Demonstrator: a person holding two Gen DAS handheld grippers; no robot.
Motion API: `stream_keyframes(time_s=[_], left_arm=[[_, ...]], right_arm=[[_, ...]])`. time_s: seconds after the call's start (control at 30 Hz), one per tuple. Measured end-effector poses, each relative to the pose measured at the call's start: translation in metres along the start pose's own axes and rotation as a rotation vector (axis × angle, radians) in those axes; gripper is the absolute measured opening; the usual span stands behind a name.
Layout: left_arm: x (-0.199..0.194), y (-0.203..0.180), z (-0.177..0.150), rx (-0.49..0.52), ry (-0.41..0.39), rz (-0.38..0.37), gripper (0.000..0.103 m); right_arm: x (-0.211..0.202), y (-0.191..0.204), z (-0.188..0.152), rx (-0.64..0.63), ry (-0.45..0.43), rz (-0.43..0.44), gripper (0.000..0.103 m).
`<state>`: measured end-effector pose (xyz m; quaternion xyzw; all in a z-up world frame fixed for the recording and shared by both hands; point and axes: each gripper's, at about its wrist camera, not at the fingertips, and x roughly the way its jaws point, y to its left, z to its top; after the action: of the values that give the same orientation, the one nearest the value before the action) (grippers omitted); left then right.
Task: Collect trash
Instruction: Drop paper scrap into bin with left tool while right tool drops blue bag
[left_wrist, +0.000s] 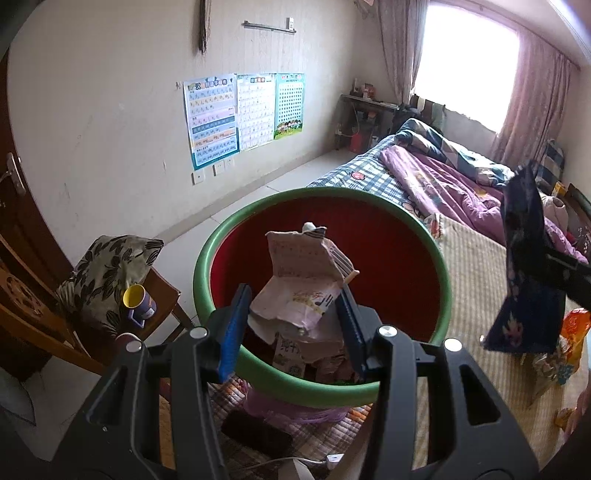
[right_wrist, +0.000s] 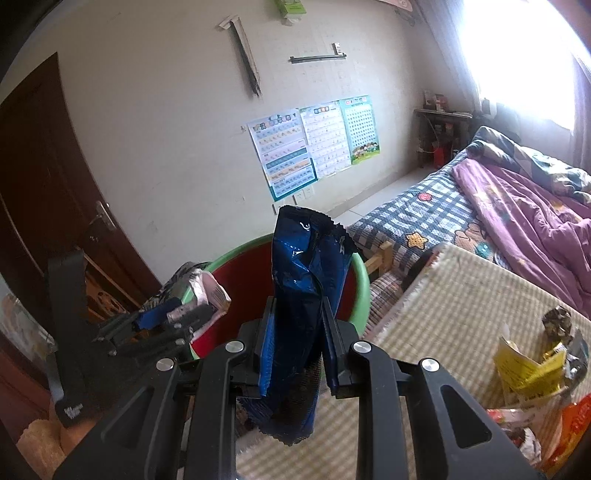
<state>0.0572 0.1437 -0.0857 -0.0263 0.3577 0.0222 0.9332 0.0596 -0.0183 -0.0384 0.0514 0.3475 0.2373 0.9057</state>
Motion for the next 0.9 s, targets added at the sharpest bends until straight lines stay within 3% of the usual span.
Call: stream_keyframes(time_s=[0.6, 0.67, 0.73, 0.77, 0.9], left_arm=[[0.022, 0.003, 0.004, 0.003, 0.052, -0.015, 0.046], [0.023, 0.004, 0.004, -0.002, 0.054, -0.012, 0.047], [0.024, 0.006, 0.005, -0.007, 0.052, -0.013, 0.053], [0.025, 0.006, 0.006, -0.01, 0.051, -0.013, 0.058], [0.024, 0.004, 0.005, -0.006, 0.046, -0.008, 0.059]], right_arm=[[0.051, -0.003, 0.004, 0.019, 0.056, -0.004, 0.025], [0.054, -0.003, 0.004, 0.02, 0.062, -0.001, 0.027], [0.054, -0.003, 0.003, 0.027, 0.063, 0.003, 0.037], [0.053, -0.002, 0.003, 0.03, 0.059, 0.004, 0.038], [0.052, -0.002, 0.003, 0.027, 0.054, 0.008, 0.038]])
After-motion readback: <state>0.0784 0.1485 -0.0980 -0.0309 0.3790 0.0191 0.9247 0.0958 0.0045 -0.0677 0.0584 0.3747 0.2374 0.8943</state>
